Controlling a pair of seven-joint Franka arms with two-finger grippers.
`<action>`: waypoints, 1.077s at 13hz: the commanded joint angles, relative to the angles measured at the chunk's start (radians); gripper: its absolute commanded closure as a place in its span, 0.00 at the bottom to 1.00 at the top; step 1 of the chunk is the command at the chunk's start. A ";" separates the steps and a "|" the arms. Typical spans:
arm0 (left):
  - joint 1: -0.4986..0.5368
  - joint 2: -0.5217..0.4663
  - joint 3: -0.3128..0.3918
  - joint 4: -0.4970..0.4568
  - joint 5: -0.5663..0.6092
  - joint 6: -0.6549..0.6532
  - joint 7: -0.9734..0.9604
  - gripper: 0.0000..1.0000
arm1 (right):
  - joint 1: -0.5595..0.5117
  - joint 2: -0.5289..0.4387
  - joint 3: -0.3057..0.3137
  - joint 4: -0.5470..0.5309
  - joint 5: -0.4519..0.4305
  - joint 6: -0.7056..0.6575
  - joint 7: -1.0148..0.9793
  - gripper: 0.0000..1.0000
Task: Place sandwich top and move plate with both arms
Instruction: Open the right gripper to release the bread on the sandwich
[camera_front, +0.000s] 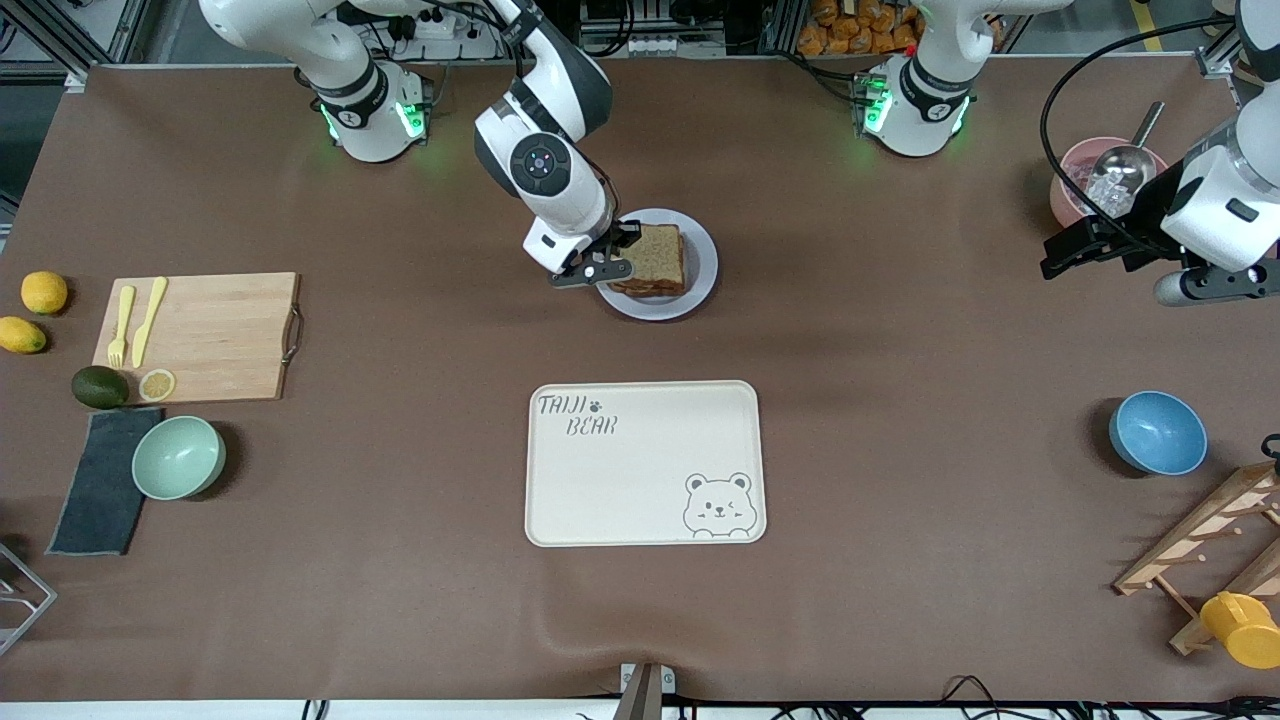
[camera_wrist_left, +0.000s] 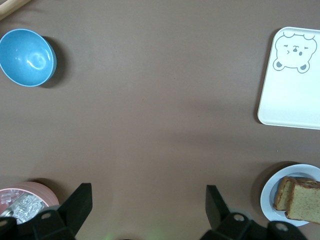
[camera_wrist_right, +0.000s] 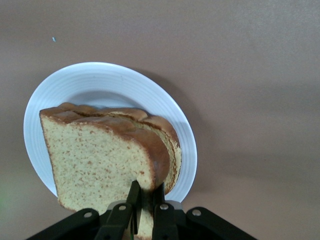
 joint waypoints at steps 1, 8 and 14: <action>-0.004 -0.006 -0.001 -0.006 -0.001 0.009 -0.017 0.00 | 0.017 0.001 -0.008 -0.016 0.014 0.025 0.031 1.00; -0.001 -0.006 -0.001 -0.009 -0.001 0.006 -0.014 0.00 | 0.026 0.021 -0.008 -0.008 0.014 0.022 0.051 0.59; 0.000 -0.006 -0.001 -0.011 -0.001 0.006 -0.014 0.00 | 0.023 0.011 -0.011 0.055 0.013 -0.049 0.102 0.00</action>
